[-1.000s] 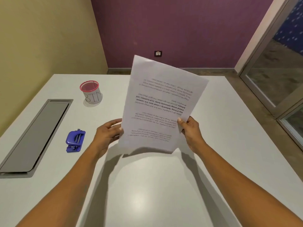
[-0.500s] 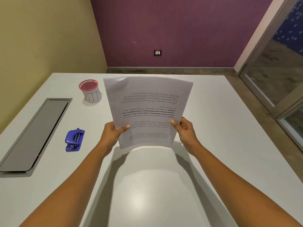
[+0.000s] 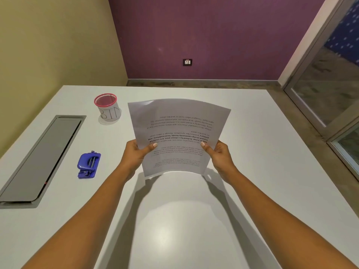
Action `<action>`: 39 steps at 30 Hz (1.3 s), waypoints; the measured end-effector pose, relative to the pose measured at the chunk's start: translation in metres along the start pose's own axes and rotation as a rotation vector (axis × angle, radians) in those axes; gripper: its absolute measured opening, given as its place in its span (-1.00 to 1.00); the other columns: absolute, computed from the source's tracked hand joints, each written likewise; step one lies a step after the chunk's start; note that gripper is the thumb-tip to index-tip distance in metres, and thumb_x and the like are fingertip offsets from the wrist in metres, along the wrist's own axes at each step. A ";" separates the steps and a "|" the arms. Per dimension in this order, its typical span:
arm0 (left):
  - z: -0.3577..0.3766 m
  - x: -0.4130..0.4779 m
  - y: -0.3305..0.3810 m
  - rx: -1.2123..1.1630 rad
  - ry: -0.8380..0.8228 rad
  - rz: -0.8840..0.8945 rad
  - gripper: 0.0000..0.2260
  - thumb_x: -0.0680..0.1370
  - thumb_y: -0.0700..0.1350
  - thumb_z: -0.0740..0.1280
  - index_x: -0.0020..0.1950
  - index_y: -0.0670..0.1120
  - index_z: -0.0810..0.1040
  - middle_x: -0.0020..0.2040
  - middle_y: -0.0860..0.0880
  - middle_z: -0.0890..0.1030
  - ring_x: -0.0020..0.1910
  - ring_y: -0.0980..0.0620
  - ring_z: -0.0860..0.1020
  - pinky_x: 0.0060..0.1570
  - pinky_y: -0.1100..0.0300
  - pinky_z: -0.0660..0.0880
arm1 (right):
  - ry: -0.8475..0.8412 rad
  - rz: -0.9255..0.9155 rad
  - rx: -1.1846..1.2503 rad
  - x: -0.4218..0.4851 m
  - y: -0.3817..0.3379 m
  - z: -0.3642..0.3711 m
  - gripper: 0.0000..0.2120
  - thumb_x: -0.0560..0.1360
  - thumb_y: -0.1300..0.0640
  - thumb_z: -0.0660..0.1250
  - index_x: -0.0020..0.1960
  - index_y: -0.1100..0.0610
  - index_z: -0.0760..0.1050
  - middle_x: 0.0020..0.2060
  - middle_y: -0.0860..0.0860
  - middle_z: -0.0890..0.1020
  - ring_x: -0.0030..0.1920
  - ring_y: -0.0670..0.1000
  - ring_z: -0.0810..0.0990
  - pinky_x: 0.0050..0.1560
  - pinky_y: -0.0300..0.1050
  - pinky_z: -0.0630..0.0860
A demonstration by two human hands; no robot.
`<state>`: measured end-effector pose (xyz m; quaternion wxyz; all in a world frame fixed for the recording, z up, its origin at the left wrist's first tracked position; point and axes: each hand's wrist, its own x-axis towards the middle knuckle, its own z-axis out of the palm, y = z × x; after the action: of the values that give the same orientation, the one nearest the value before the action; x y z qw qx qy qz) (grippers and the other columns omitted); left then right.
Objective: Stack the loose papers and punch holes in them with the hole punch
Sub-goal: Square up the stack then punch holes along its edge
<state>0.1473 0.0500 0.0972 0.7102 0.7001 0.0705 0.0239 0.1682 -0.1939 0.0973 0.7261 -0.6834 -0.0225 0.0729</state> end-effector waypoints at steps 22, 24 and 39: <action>0.002 -0.001 0.007 0.008 0.006 0.006 -0.85 0.47 -0.20 0.37 -0.06 0.05 0.60 -0.18 0.23 0.69 -0.19 0.28 0.63 -0.24 0.45 0.51 | 0.005 -0.009 -0.018 0.003 -0.005 0.001 -0.82 0.54 0.21 0.25 0.11 0.08 0.52 -0.05 -0.09 0.65 -0.12 -0.24 0.65 -0.18 -0.42 0.53; 0.002 -0.002 0.008 0.015 -0.006 0.007 -0.84 0.45 -0.20 0.39 -0.07 0.06 0.60 -0.18 0.23 0.69 -0.19 0.28 0.63 -0.24 0.46 0.51 | -0.002 -0.006 -0.025 0.003 -0.004 0.001 -0.82 0.53 0.21 0.27 0.12 0.06 0.52 -0.04 -0.10 0.65 -0.11 -0.23 0.65 -0.17 -0.41 0.54; 0.005 -0.006 0.007 -0.131 0.139 -0.026 -0.86 0.47 -0.13 0.37 0.01 0.04 0.55 -0.03 0.10 0.66 -0.05 0.10 0.62 0.02 0.13 0.51 | 0.078 0.100 -0.291 -0.003 0.022 -0.020 -0.53 0.43 0.09 0.41 0.30 0.08 0.38 0.25 0.02 0.52 0.29 0.00 0.46 0.30 -0.06 0.40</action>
<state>0.1422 0.0446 0.1050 0.7483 0.6477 0.1267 0.0678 0.1661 -0.2131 0.0739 0.6153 -0.7838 0.0294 0.0784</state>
